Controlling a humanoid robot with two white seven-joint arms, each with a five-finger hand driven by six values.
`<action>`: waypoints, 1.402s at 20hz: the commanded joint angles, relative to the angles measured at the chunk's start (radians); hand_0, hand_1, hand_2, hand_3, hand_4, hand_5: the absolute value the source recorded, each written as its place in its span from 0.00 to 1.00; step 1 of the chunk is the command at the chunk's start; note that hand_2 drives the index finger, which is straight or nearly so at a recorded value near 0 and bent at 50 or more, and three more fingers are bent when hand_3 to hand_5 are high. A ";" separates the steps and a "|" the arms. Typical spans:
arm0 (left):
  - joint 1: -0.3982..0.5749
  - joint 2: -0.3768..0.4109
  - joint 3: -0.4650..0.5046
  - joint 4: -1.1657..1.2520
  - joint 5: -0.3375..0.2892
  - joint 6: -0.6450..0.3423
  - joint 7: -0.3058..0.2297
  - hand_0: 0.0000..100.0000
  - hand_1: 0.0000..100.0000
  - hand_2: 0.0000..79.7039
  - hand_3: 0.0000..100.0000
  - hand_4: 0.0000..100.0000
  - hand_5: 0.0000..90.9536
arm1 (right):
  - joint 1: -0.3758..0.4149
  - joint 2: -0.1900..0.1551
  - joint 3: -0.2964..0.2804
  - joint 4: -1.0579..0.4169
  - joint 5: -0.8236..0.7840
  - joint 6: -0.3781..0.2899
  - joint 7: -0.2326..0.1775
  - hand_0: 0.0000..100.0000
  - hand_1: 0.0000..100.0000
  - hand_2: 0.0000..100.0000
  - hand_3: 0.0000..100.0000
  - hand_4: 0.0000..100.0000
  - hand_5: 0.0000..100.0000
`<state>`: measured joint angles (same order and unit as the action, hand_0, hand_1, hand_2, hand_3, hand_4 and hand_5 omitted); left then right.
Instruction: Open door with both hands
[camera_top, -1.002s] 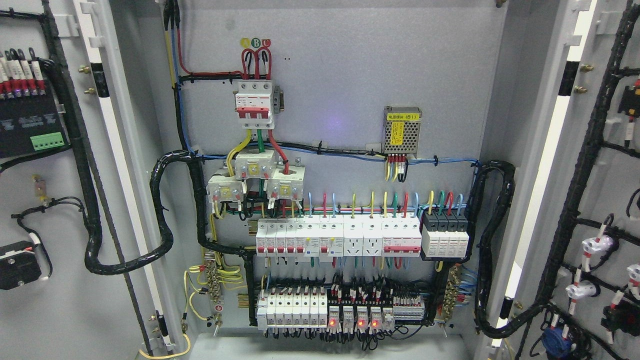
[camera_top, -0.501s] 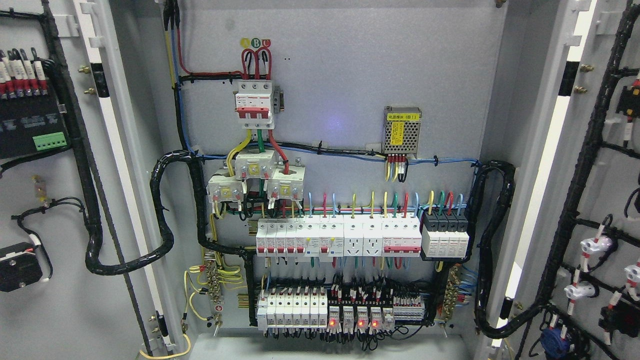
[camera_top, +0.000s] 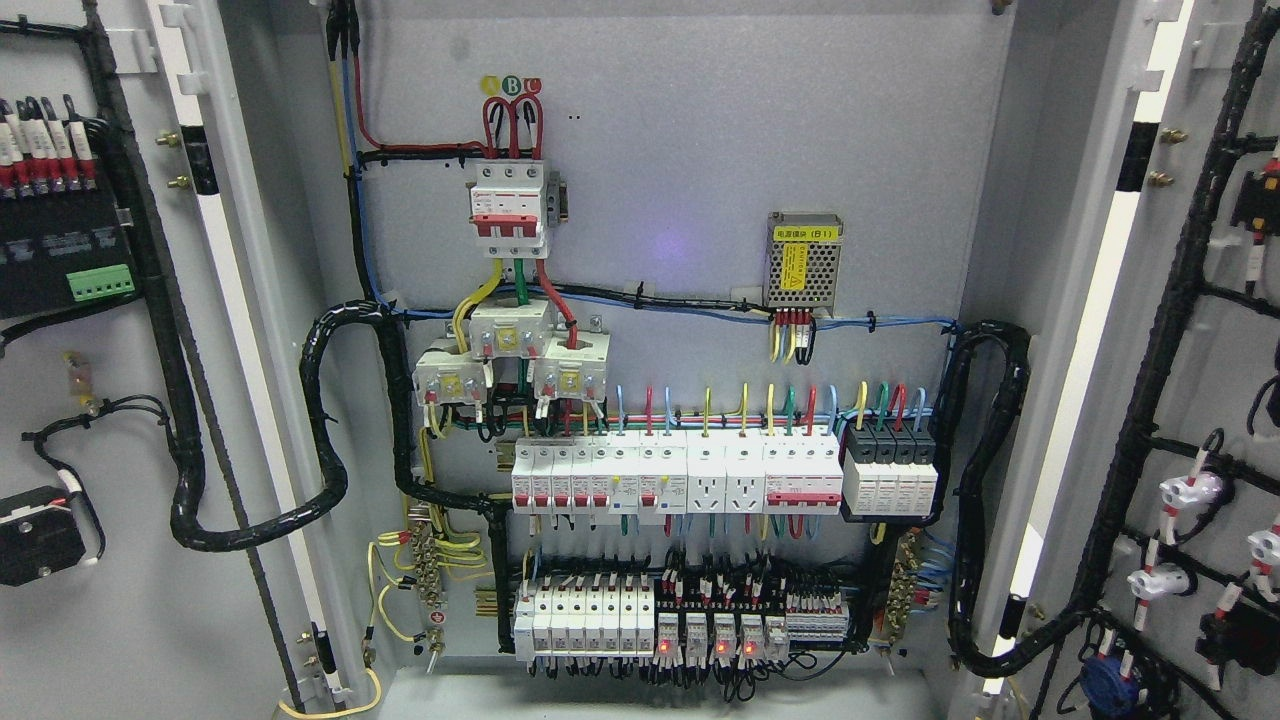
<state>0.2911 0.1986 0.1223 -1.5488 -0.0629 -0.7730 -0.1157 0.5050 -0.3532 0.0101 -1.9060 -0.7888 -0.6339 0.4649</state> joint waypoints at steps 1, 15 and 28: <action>0.049 -0.203 -0.144 0.466 -0.115 -0.908 0.001 0.00 0.00 0.00 0.00 0.00 0.00 | 0.007 0.114 0.369 0.431 0.186 -0.001 -0.002 0.00 0.00 0.00 0.00 0.00 0.00; -0.362 -0.246 -0.145 1.741 -0.094 0.357 0.001 0.00 0.00 0.00 0.00 0.00 0.00 | -0.239 0.410 0.386 1.826 0.184 0.110 -0.012 0.00 0.00 0.00 0.00 0.00 0.00; -0.359 -0.295 -0.145 1.639 0.009 0.831 0.002 0.00 0.00 0.00 0.00 0.00 0.00 | -0.267 0.419 0.332 1.832 0.255 0.502 -0.331 0.00 0.00 0.00 0.00 0.00 0.00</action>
<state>-0.0604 -0.0490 0.0102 -0.0642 -0.1080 0.0500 -0.1162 0.2655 0.0032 0.3456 -0.3522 -0.5611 -0.1644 0.1908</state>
